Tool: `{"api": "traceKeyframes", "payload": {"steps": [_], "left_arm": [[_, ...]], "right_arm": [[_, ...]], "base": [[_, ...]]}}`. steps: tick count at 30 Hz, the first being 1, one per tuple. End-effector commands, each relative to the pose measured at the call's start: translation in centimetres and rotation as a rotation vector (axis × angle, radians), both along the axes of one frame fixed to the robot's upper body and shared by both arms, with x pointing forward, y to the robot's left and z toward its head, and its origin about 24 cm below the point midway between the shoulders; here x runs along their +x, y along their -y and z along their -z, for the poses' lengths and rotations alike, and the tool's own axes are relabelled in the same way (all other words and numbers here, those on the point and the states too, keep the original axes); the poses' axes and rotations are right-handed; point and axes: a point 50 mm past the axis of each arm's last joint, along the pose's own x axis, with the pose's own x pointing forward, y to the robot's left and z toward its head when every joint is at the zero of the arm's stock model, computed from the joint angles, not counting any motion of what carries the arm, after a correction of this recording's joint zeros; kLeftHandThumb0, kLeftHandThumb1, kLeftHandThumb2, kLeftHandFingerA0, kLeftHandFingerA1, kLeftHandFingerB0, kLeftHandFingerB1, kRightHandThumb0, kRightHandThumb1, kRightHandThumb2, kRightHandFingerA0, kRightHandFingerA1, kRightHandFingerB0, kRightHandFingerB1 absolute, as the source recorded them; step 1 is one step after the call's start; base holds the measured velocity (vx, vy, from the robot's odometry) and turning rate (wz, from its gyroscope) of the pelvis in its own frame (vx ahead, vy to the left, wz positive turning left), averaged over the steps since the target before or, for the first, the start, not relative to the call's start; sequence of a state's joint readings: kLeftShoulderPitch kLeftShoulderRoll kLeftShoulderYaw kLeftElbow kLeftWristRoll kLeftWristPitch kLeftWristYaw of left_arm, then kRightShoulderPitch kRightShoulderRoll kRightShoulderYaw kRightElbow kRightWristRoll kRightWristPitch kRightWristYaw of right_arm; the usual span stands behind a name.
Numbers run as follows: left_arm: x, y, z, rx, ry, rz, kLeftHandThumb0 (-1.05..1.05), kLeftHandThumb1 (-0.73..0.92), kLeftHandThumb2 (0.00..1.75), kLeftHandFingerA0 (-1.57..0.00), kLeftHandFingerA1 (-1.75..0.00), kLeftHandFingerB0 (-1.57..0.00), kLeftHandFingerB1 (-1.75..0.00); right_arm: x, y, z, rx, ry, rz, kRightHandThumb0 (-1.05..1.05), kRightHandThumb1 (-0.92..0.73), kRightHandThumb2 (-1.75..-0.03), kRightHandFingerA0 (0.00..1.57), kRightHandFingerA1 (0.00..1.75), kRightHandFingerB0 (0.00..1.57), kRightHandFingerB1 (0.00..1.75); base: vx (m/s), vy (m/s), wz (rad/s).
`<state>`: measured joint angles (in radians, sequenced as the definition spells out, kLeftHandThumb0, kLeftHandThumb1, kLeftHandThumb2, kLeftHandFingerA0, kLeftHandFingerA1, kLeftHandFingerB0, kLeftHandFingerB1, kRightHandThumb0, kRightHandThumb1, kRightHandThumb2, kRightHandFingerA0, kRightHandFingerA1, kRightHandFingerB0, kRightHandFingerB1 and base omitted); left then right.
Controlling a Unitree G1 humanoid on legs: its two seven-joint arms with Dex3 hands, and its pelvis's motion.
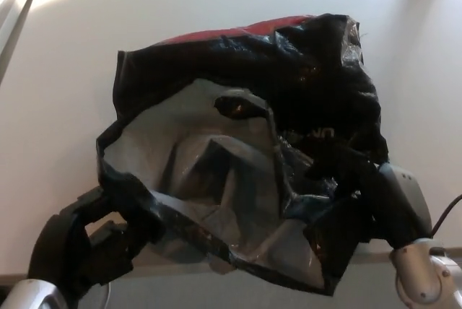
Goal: A plastic bag is kept infront of the robot in the middle of the desk and the robot uses both its hands to grab it from the top and lifts it up and then releases it.
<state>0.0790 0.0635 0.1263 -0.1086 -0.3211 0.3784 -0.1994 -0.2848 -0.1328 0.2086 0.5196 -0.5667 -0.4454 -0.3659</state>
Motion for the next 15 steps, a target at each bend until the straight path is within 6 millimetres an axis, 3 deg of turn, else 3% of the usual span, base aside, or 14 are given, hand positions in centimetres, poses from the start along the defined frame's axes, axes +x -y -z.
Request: {"api": "traceKeyframes", "payload": {"steps": [1,7,8,9,12,13,15], "left_arm": [[-0.9,0.6,0.7,-0.167,-0.190,0.142,-0.18,0.71,0.61,-0.91,-1.75,-0.75,-1.75],[-1.0,0.6,0.3,-0.165,-0.213,0.148,-0.16,0.69,0.62,-0.89,-1.75,-0.75,-1.75],[-0.7,0.9,-0.1,-0.163,-0.197,0.160,-0.23,0.54,0.82,-1.20,-1.49,-1.11,-1.45],[-0.5,1.2,-0.7,-0.153,-0.181,0.171,-0.13,0.70,0.60,-0.89,-1.75,-0.79,-1.75],[-0.4,1.7,-2.0,-0.132,-0.145,0.205,-0.13,0.70,0.60,-0.89,-1.75,-0.77,-1.75],[0.3,2.2,-4.1,-0.141,-0.051,0.234,-0.13,0.69,0.60,-0.92,-1.75,-0.76,-1.75],[0.4,2.4,-5.5,-0.133,0.010,0.254,-0.14,0.69,0.61,-0.91,-1.75,-0.74,-1.75]], "right_arm": [[1.5,0.1,-1.9,0.316,0.024,0.026,-0.46,-0.68,-0.58,0.86,1.75,0.63,1.75],[2.4,0.4,-2.8,0.390,0.004,0.041,-0.50,-0.66,-0.59,0.84,1.75,0.66,1.74],[2.7,0.5,-3.8,0.412,0.016,0.016,-0.49,-0.66,-0.59,0.80,1.74,0.64,1.69],[3.0,0.7,-4.6,0.417,0.039,-0.002,-0.45,-0.66,-0.59,0.80,1.73,0.64,1.68],[3.2,1.0,-5.7,0.409,0.068,-0.020,-0.45,-0.66,-0.60,0.81,1.69,0.62,1.65],[3.5,1.0,-7.9,0.395,0.136,-0.026,-0.41,-0.65,-0.60,0.80,1.72,0.63,1.63],[3.5,0.9,-9.1,0.432,0.153,-0.042,-0.37,-0.64,-0.60,0.81,1.68,0.61,1.63]], "base": [[0.00,0.000,0.00],[0.00,0.000,0.00],[0.00,0.000,0.00],[0.00,0.000,0.00],[0.00,0.000,0.00],[0.00,0.000,0.00],[0.00,0.000,0.00]]}}
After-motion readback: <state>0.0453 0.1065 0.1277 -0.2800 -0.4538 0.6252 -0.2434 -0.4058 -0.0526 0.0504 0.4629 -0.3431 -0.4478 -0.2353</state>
